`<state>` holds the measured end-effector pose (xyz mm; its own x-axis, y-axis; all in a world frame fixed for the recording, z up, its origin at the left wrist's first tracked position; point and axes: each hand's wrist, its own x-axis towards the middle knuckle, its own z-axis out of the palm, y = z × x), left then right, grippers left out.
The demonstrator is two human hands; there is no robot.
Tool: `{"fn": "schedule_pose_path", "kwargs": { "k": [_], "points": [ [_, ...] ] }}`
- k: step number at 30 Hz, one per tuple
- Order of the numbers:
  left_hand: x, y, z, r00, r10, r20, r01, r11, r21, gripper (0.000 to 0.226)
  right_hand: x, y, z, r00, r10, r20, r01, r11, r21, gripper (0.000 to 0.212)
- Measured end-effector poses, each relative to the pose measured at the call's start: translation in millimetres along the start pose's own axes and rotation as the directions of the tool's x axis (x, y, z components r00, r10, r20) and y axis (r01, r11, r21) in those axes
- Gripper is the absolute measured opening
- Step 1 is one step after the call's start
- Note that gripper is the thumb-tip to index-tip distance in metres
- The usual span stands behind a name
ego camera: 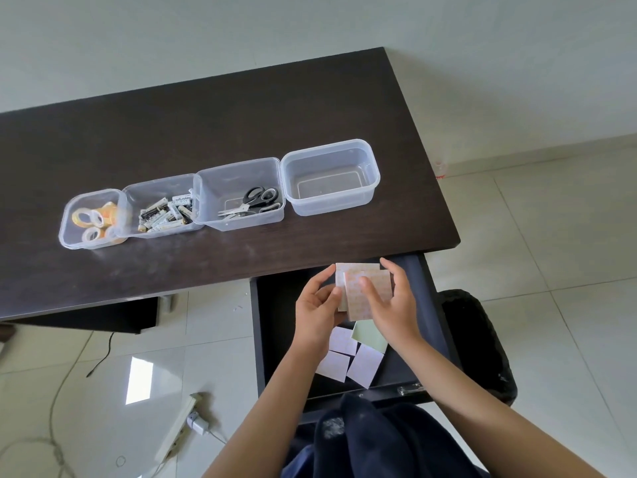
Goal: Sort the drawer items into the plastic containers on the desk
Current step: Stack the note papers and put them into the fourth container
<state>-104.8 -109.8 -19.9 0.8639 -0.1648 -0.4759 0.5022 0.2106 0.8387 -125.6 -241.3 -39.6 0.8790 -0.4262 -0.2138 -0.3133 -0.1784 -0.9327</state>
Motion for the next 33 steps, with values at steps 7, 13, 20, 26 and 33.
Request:
{"fn": "schedule_pose_path", "kwargs": {
  "k": [7, 13, 20, 26, 33],
  "points": [
    [-2.7, -3.7, 6.2, 1.0, -0.019, 0.022, 0.018, 0.999, 0.039, 0.031, -2.2, -1.3, 6.6, 0.996, 0.015, -0.086, -0.017, 0.999, -0.027, 0.05],
    [-3.3, -6.9, 4.5, 0.999, -0.03, 0.021, 0.028, 0.995, 0.092, 0.029, -2.1, 2.1, 8.7, 0.994, 0.002, -0.109, -0.01, 0.997, -0.076, 0.049],
    [-2.1, -11.0, 2.2, 0.999, -0.036, -0.015, 0.037, 0.995, 0.097, 0.035, 0.0, 8.2, 7.5, 0.999, 0.015, -0.042, -0.019, 0.994, -0.106, 0.051],
    [0.2, -11.8, 1.3, 0.999, -0.035, -0.036, 0.038, 0.994, 0.101, 0.032, -3.6, 12.8, 4.6, 1.0, 0.007, 0.003, -0.006, 0.998, -0.068, 0.056],
    [2.4, -10.3, -1.2, 1.0, 0.009, 0.016, -0.012, 0.988, 0.154, 0.033, 1.4, 18.8, 10.2, 0.999, 0.049, -0.005, -0.049, 0.997, -0.066, 0.055]
  ]
}}
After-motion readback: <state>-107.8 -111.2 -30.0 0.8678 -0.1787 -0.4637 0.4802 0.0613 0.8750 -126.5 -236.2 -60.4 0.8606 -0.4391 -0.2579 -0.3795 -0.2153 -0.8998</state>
